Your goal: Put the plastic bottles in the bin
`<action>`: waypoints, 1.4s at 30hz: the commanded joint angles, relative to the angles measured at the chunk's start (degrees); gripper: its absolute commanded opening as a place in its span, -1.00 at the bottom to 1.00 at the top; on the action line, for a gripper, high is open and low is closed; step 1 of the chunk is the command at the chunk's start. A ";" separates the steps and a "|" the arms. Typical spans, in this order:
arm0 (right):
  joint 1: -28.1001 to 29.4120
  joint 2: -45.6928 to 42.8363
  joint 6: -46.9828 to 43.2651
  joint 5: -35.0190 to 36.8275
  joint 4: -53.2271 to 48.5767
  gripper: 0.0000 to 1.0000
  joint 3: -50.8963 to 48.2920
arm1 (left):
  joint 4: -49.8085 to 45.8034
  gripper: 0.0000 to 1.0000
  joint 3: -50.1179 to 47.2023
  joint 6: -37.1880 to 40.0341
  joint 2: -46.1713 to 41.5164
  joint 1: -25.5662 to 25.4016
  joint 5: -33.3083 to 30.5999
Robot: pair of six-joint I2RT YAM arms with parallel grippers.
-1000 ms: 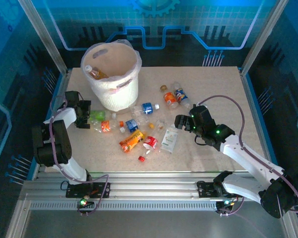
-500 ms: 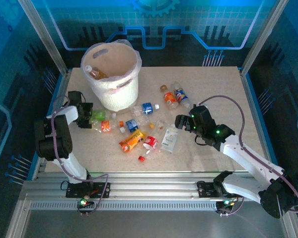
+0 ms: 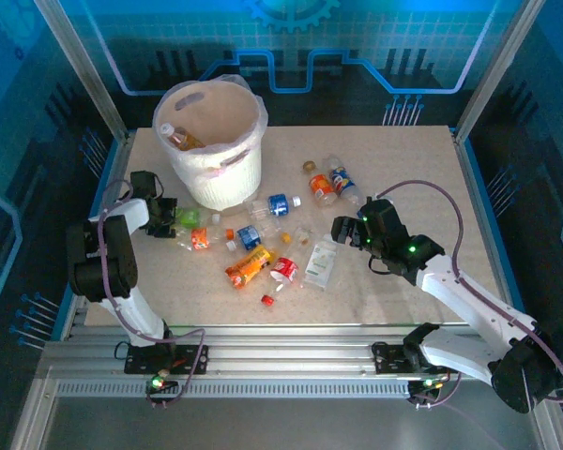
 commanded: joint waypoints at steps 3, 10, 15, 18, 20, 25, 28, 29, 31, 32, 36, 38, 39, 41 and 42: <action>-0.75 -0.48 0.54 0.15 -0.05 1.00 -0.08 | -0.39 0.09 1.31 0.42 -3.03 -0.49 2.42; -0.71 -0.74 0.58 0.16 -0.14 0.99 -0.23 | -2.22 0.01 0.74 1.95 -8.52 -0.26 1.38; -0.85 -1.01 0.83 0.24 -0.15 0.99 -0.54 | -5.73 0.02 -0.13 3.66 -13.92 0.13 -1.84; -0.84 -1.01 1.08 0.15 -0.06 1.00 -0.64 | -8.78 0.00 -1.80 3.73 -18.21 0.13 -5.30; -0.88 -1.01 1.14 0.15 -0.04 1.00 -0.65 | -10.21 -0.02 -3.73 3.76 -21.78 0.13 -7.92; -0.96 -1.25 1.26 -0.07 0.03 0.99 -0.96 | -15.15 -0.03 -7.18 5.38 -33.06 0.19 -15.79; -1.01 -1.86 1.24 -0.33 0.44 0.99 -1.50 | -18.34 -0.03 -7.39 8.42 -40.54 0.29 -20.78; -1.01 -2.18 1.35 -0.44 0.76 1.00 -1.80 | -19.25 -0.03 -7.09 9.60 -43.03 0.30 -22.48; -1.16 -2.66 1.37 -0.42 1.25 0.99 -2.30 | -20.83 -0.04 -5.76 11.97 -47.13 0.17 -25.11; -1.10 -2.83 1.44 -0.44 1.45 0.99 -2.47 | -21.72 -0.04 -4.88 13.19 -49.13 0.22 -26.23; -1.29 -2.77 1.73 -0.69 1.61 1.00 -2.58 | -23.68 -0.05 0.19 18.56 -54.36 0.21 -29.37; -1.36 -2.68 1.78 -0.94 1.78 1.00 -2.67 | -23.77 -0.05 3.15 21.13 -55.79 0.17 -30.11; -1.36 -2.68 1.79 -0.99 1.87 1.00 -2.74 | -23.52 -0.05 5.01 22.30 -56.22 0.19 -30.18; -1.37 -2.75 1.86 -1.17 2.03 0.99 -2.76 | -22.50 -0.09 8.34 24.59 -56.47 0.21 -29.62; -1.38 -2.77 1.83 -1.17 2.06 1.00 -2.76 | -21.46 -0.10 10.16 25.58 -56.28 0.21 -29.10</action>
